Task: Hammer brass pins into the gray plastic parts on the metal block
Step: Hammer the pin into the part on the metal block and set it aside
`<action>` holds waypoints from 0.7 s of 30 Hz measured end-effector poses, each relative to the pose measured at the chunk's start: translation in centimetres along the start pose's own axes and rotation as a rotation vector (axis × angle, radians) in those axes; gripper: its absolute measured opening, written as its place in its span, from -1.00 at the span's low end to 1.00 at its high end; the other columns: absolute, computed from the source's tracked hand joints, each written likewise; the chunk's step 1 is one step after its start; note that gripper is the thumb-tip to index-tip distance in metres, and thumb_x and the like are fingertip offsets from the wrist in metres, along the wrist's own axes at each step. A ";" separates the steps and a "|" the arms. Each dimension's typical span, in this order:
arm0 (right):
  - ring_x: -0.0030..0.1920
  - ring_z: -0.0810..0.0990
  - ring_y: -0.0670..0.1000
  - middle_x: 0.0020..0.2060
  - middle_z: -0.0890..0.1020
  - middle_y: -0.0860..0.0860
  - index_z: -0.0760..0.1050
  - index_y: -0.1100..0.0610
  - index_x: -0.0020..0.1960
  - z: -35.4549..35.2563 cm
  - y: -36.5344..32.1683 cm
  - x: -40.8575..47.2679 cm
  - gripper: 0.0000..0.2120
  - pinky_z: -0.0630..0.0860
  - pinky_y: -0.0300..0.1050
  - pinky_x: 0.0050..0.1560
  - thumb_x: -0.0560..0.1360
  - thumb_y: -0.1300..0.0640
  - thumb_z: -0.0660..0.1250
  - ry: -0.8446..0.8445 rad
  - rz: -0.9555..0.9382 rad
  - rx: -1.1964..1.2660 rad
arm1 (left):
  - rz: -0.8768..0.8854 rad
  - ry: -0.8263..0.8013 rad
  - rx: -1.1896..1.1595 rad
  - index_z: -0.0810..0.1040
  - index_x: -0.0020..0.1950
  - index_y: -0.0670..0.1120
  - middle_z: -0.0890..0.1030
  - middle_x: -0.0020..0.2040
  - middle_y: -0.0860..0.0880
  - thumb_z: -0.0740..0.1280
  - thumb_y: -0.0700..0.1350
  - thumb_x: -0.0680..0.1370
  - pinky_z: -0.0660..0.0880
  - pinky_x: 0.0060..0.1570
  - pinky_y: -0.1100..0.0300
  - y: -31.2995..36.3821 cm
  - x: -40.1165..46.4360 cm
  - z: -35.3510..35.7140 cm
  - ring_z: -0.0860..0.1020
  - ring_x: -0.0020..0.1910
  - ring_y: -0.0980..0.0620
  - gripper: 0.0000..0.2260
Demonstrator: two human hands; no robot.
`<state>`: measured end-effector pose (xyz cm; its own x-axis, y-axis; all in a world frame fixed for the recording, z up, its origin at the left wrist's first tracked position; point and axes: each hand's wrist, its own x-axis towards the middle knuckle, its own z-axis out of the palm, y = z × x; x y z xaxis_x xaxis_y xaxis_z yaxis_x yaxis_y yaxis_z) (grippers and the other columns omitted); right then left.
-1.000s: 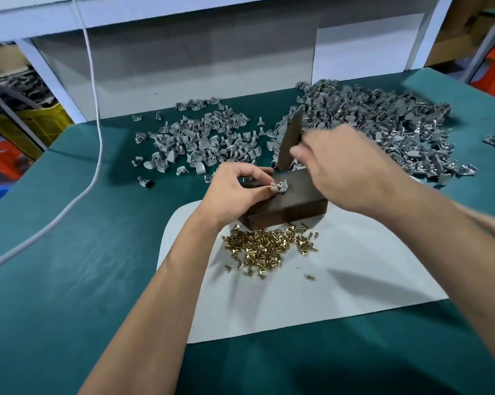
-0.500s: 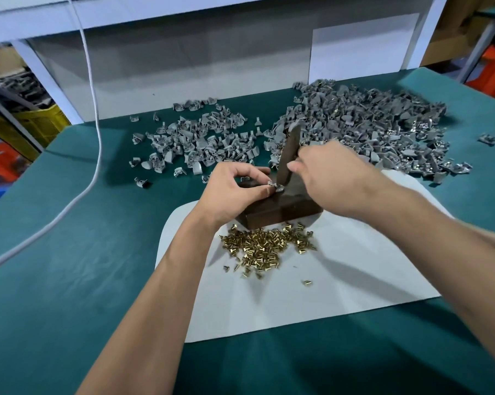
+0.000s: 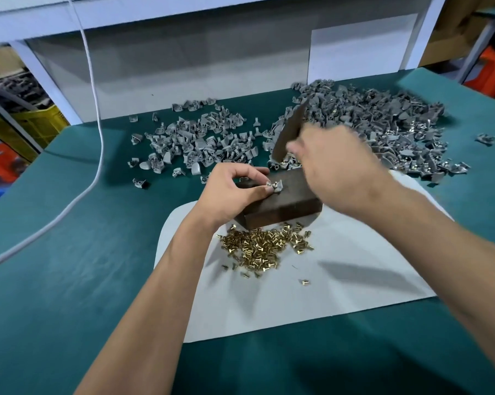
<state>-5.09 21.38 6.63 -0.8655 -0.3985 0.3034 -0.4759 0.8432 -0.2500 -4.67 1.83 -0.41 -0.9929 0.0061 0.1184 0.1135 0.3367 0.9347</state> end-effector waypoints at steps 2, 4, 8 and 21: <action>-0.26 0.44 0.16 -0.35 0.36 -0.04 0.39 0.03 0.03 1.0 -0.1 -0.4 -0.78 0.40 0.02 -0.20 0.72 -0.06 0.08 -0.161 0.024 -0.060 | 0.004 0.004 -0.004 0.73 -0.11 -0.19 0.71 0.12 -0.02 0.56 -0.29 0.45 0.62 0.10 0.22 0.0 -0.1 0.0 0.69 0.06 0.16 -0.94; -0.22 0.44 0.17 -0.30 0.44 0.01 0.41 0.04 0.00 0.9 0.3 -0.1 -0.75 0.40 0.03 -0.17 0.72 -0.07 0.08 -0.208 0.041 -0.066 | 0.014 -0.005 0.016 0.73 -0.11 -0.19 0.71 0.13 -0.02 0.55 -0.30 0.46 0.61 0.12 0.22 0.0 -0.1 0.0 0.67 0.10 0.17 -0.94; -0.22 0.55 0.08 -0.26 0.57 -0.03 0.48 0.01 -0.10 -0.5 2.2 -0.3 -0.74 0.44 0.00 -0.20 0.68 -0.10 0.19 -0.200 0.012 0.007 | 0.044 0.000 0.045 0.75 -0.14 -0.15 0.71 0.12 0.01 0.57 -0.27 0.44 0.56 0.11 0.34 0.1 -0.2 0.0 0.64 0.13 0.24 -0.94; -0.25 0.57 0.00 -0.32 0.61 -0.07 0.53 0.00 -0.27 -1.2 9.1 -4.4 -0.76 0.56 -0.05 -0.22 0.38 -0.07 0.55 -0.337 0.207 -0.155 | 0.023 0.025 0.012 0.77 -0.17 0.00 0.64 0.27 0.20 0.55 -0.18 0.47 0.04 0.55 -0.21 0.5 -0.1 0.5 0.30 0.53 0.13 -0.92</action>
<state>-5.39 31.20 4.10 -0.9552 -0.2893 -0.0627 -0.2801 0.9518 -0.1250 -4.55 2.46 -0.14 -0.9889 -0.0092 0.1483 0.1359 0.3483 0.9275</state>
